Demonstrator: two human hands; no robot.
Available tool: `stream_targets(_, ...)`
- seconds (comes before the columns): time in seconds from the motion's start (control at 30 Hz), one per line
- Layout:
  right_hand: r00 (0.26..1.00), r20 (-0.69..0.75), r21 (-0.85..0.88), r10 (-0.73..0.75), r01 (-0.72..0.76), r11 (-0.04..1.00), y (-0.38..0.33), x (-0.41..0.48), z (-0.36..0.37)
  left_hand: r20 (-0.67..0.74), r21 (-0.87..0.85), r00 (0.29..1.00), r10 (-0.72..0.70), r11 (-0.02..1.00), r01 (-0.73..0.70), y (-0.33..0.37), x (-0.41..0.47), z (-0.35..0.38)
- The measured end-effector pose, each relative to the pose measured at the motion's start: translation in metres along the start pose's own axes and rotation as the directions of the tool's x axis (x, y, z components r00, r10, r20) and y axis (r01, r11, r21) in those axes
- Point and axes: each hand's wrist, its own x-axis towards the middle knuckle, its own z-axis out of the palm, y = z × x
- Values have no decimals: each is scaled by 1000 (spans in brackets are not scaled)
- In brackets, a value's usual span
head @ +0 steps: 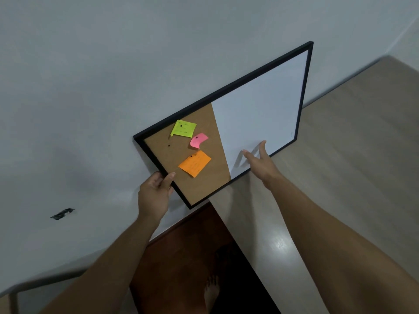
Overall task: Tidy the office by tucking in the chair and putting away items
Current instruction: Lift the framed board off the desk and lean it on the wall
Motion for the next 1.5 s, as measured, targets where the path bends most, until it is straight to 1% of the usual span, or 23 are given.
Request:
stream_targets(0.07,999,-29,3,-20,21,1000,-5,7,-9,4,0,1000,13,1000,-13,2,7,14)
stream_targets(0.23,988,-94,-22,-126,124,992,-21,14,-25,46,26,998,45,999,-47,12,22,45)
stream_targets(0.43,974,-119,-71,-192,185,980,-39,17,-40,71,37,996,49,998,-52,28,33,83)
stream_targets(0.7,981,-84,-117,-174,164,980,-50,11,-46,81,57,996,45,997,-49,35,34,92)
stream_targets(0.87,982,-81,-123,-171,160,979,-46,6,-40,82,115,993,87,989,-97,45,31,93)
stream_targets(0.93,985,-74,-106,-153,145,984,-44,5,-36,101,101,991,93,990,-103,48,31,92)
stream_targets(1.03,994,-36,-18,-98,98,995,-39,7,-28,121,67,991,63,995,-71,47,38,89)
stream_targets(1.1,996,-16,28,-85,86,996,-36,10,-21,114,56,992,59,996,-66,46,41,88)
stream_targets(1.23,997,-2,77,-74,74,994,-36,15,-12,83,77,992,97,992,-104,46,41,89)
stream_targets(1.37,995,7,85,-102,101,991,-34,23,-11,75,76,990,116,990,-122,44,44,89)
stream_targets(1.5,994,-33,36,-100,101,994,-41,10,-10,107,83,987,116,989,-125,40,47,86)
